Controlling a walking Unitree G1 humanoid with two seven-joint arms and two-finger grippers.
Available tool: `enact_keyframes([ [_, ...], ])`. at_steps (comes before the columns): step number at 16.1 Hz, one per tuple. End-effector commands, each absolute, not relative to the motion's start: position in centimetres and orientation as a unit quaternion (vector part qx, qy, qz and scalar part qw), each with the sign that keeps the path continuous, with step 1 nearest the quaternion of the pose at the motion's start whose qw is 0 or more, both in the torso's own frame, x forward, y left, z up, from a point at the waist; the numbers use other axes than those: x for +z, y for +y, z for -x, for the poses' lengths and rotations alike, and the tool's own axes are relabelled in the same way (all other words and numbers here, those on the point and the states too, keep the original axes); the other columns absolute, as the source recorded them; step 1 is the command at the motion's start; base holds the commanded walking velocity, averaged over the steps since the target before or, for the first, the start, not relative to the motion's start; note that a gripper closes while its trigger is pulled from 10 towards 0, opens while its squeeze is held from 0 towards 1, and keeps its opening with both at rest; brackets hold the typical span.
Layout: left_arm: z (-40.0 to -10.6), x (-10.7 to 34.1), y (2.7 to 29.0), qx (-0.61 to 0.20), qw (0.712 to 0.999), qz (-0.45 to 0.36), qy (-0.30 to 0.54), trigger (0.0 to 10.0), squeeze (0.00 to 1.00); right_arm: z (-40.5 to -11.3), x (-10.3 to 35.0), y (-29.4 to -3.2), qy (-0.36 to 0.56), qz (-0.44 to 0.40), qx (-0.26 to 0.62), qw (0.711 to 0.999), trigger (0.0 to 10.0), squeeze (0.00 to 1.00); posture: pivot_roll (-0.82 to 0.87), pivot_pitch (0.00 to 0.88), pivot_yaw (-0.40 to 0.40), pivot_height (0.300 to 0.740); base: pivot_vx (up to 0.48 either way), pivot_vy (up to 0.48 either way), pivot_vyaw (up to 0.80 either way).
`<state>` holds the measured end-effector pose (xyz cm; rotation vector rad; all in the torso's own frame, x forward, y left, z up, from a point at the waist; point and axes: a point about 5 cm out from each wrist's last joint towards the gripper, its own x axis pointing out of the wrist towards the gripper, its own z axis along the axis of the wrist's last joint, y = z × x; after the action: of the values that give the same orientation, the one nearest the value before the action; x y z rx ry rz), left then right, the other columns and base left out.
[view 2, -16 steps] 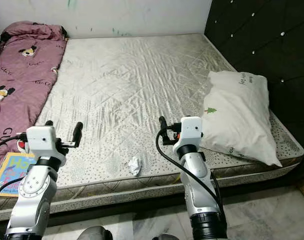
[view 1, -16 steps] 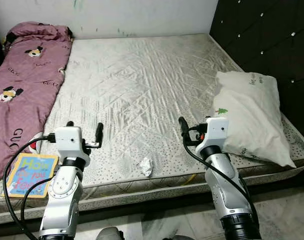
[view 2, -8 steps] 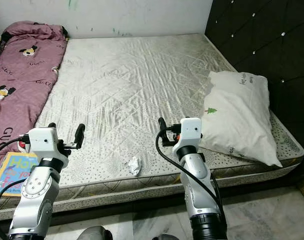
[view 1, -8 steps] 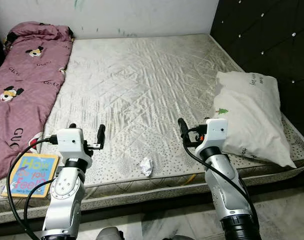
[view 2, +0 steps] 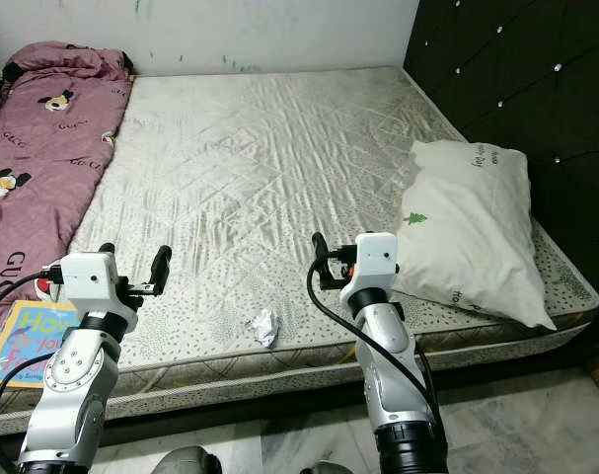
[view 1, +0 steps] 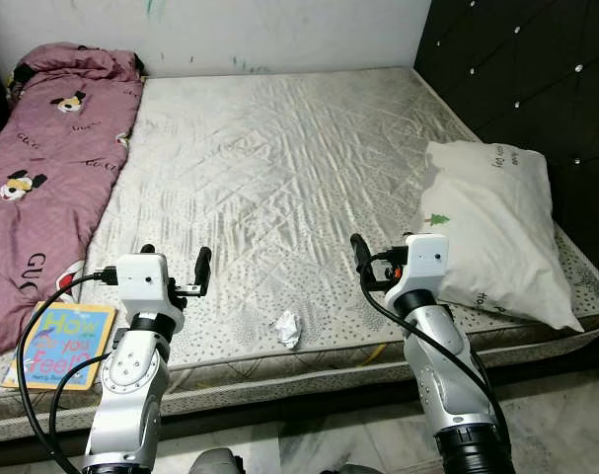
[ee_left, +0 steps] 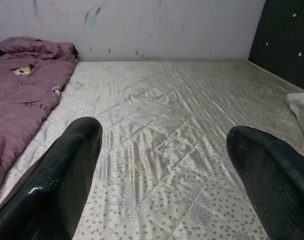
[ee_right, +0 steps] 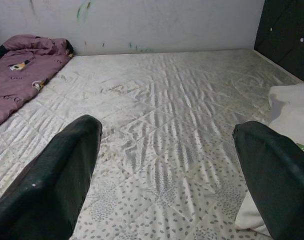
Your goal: Clean up the room
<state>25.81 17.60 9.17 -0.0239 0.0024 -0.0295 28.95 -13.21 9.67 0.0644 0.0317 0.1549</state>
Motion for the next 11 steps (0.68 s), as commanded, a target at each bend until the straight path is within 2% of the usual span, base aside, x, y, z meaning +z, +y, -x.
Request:
enact_keyframes([
  [1,-25.76,8.8,17.62,-0.015,1.0,0.01,0.013,10.0,0.0,-28.92,9.91,-13.13,0.014,-0.031,0.082,0.996,10.0,0.0,0.1,0.0,-0.006,0.74,0.0,0.0,0.0],
  [3,-25.76,8.76,17.69,-0.01,1.0,0.007,0.014,10.0,0.0,-28.89,9.91,-13.05,0.012,-0.028,0.085,0.996,10.0,0.0,0.1,0.0,-0.006,0.74,0.0,0.0,0.0],
  [11,-25.95,8.66,17.63,-0.006,1.0,0.005,0.017,10.0,0.0,-28.95,9.94,-13.0,0.011,-0.021,0.091,0.996,10.0,0.0,0.09,0.0,-0.01,0.659,0.0,0.0,0.0],
])
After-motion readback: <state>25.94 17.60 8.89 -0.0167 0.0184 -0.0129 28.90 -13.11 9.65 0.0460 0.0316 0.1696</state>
